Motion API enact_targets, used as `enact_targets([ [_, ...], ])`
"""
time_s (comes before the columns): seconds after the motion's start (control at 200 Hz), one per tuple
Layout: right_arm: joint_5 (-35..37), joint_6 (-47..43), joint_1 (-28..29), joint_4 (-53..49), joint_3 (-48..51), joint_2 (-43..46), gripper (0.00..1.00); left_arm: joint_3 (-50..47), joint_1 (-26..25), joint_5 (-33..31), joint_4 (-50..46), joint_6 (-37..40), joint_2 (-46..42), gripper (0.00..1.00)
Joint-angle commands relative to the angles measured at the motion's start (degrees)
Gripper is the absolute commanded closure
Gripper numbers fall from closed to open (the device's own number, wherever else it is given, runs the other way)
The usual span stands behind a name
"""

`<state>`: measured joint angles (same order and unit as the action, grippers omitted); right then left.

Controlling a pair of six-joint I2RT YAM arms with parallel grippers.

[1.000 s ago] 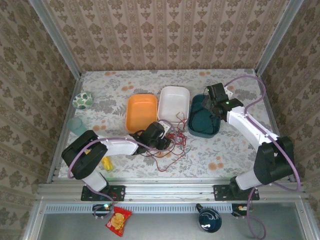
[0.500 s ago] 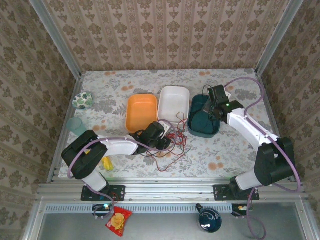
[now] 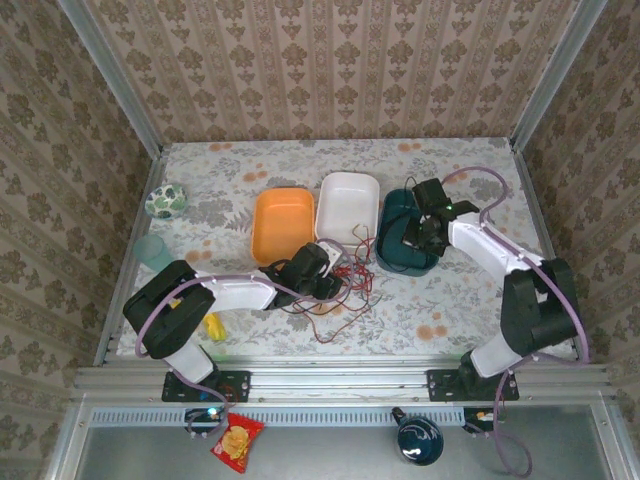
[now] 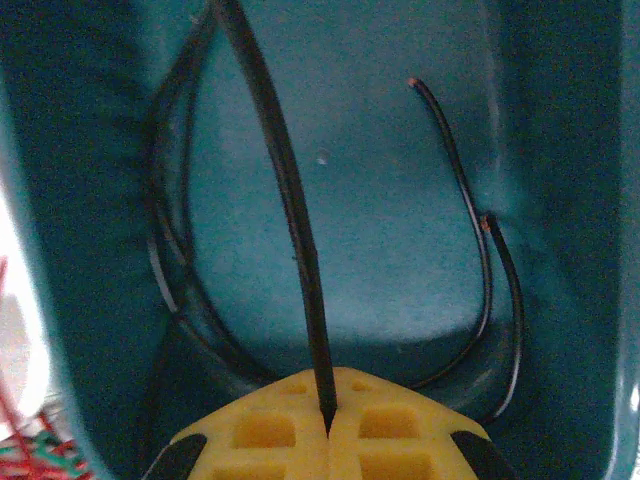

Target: Untangle the cables

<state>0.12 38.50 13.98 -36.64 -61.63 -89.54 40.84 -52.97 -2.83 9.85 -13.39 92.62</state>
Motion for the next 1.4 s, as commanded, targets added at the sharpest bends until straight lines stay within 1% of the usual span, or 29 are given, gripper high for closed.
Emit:
enact_targets([
  [0.0,-0.2,-0.6,-0.5,-0.1,-0.3,-3.4,1.0,1.7,-0.5,0.4,0.7,1.2,-0.1,0.5],
  [0.125,2.7,-0.4,-0.7,1.1,-3.1,-8.4,1.0,1.7,-0.7,0.0,0.8,1.1,-0.2,0.5],
  [0.32,4.4,-0.6,-1.4,-0.2,-8.9,-15.6,1.0,1.7,-0.9,-0.3,0.4,1.2,-0.4,0.5],
  [0.405,5.7,-1.6,-1.5,-1.4,-11.2,-17.5,1.0,1.7,-1.0,-0.3,0.4,1.2,-0.5,0.5],
  [0.505,9.0,-1.7,-1.5,-2.5,-13.1,-18.8,1.0,1.8,-1.0,-0.5,0.3,1.2,-0.4,0.5],
  [0.57,10.4,-1.7,-1.5,-2.9,-13.7,-18.3,0.9,1.9,-1.0,-0.5,0.3,1.2,-0.4,0.5],
  [0.59,10.6,-1.6,-1.5,-2.8,-13.7,-17.9,0.84,1.9,-1.0,-0.5,0.3,1.2,-0.5,0.5],
  [0.615,10.8,-1.4,-1.4,-2.3,-13.5,-17.2,0.74,1.9,-1.0,-0.6,0.3,1.1,-0.5,0.5],
  [0.63,11.0,-1.3,-1.4,-2.0,-13.3,-16.8,0.7,1.9,-1.0,-0.7,0.4,1.1,-0.6,0.5],
  [0.695,11.6,-1.2,-1.0,-0.6,-12.0,-14.1,0.61,1.9,-1.0,-0.8,0.8,0.9,-0.9,0.5],
  [0.74,12.7,-0.8,-0.8,0.5,-10.9,-11.9,0.52,1.9,-1.0,-0.7,1.2,0.8,-1.1,0.5],
  [0.79,13.7,-0.2,-0.8,1.3,-9.7,-9.4,0.46,1.9,-1.0,-0.7,1.8,0.7,-1.3,0.5],
  [0.965,17.3,0.9,-0.8,2.0,-7.3,-2.0,0.37,2.7,-0.9,-0.2,2.6,0.5,-1.9,0.5],
  [1.105,20.2,1.1,-0.8,1.9,-5.7,2.7,0.32,3.5,-0.8,0.5,2.9,0.4,-2.3,0.5],
  [1.165,20.9,1.4,-0.7,1.4,-5.0,4.4,0.32,3.7,-0.6,0.7,3.0,0.2,-2.6,0.49],
  [1.26,20.4,1.3,-0.8,0.4,-3.5,6.7,0.32,3.8,-0.4,0.9,3.4,0.0,-2.8,0.49],
  [1.395,17.3,3.2,-0.9,-2.0,0.8,9.5,0.32,3.6,-0.2,1.0,4.2,-0.3,-3.3,0.49],
])
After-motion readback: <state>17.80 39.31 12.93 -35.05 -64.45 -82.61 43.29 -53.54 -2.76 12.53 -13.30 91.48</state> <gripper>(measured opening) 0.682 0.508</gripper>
